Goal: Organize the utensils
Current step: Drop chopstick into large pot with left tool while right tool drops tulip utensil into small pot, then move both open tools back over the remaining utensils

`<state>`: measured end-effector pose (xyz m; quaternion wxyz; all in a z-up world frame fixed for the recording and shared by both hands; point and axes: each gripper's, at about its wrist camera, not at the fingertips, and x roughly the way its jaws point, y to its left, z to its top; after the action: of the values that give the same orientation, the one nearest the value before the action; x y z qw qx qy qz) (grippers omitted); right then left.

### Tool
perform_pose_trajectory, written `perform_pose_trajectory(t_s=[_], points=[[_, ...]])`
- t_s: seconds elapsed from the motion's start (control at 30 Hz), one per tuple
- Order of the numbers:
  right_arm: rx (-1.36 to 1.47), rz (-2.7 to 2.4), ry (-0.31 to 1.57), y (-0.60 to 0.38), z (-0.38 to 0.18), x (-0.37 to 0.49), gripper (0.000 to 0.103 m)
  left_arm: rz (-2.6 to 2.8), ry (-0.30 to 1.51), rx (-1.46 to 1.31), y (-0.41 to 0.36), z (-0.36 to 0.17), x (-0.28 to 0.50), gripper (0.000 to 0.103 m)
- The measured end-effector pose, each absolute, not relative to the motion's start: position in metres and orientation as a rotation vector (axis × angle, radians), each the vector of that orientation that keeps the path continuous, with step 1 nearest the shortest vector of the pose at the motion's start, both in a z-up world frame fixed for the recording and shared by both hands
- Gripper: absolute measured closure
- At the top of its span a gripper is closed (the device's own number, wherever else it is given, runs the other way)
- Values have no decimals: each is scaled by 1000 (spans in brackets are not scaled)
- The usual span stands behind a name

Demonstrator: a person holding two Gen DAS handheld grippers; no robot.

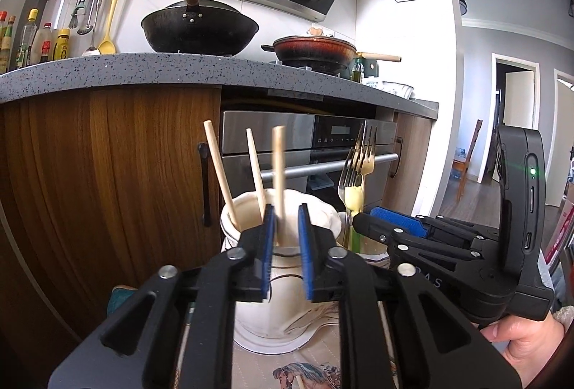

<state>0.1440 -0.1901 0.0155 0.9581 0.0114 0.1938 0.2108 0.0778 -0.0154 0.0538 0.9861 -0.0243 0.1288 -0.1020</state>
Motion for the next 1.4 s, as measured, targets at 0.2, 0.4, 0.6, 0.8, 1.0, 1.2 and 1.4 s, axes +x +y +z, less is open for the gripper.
perform_pose_trajectory(t_s=[0.2, 0.4, 0.6, 0.8, 1.0, 1.2, 1.4], points=[[40, 444, 371, -196, 23, 134, 51, -197, 231, -72, -9, 57, 66, 70], [105, 429, 326, -216, 37, 117, 35, -184, 190, -85, -2, 58, 47, 49], [170, 395, 292, -243, 41, 91, 23, -162, 199, -90, 3, 52, 35, 29], [193, 366, 279, -261, 35, 68, 12, -141, 198, -123, 12, 47, 17, 9], [175, 340, 292, -270, 23, 46, 8, -131, 231, -116, 16, 38, 4, 6], [145, 328, 306, -271, 13, 32, 8, -131, 284, -95, 14, 25, -5, 6], [140, 324, 319, -271, 5, 23, 7, -138, 326, -73, 12, 15, -11, 6]])
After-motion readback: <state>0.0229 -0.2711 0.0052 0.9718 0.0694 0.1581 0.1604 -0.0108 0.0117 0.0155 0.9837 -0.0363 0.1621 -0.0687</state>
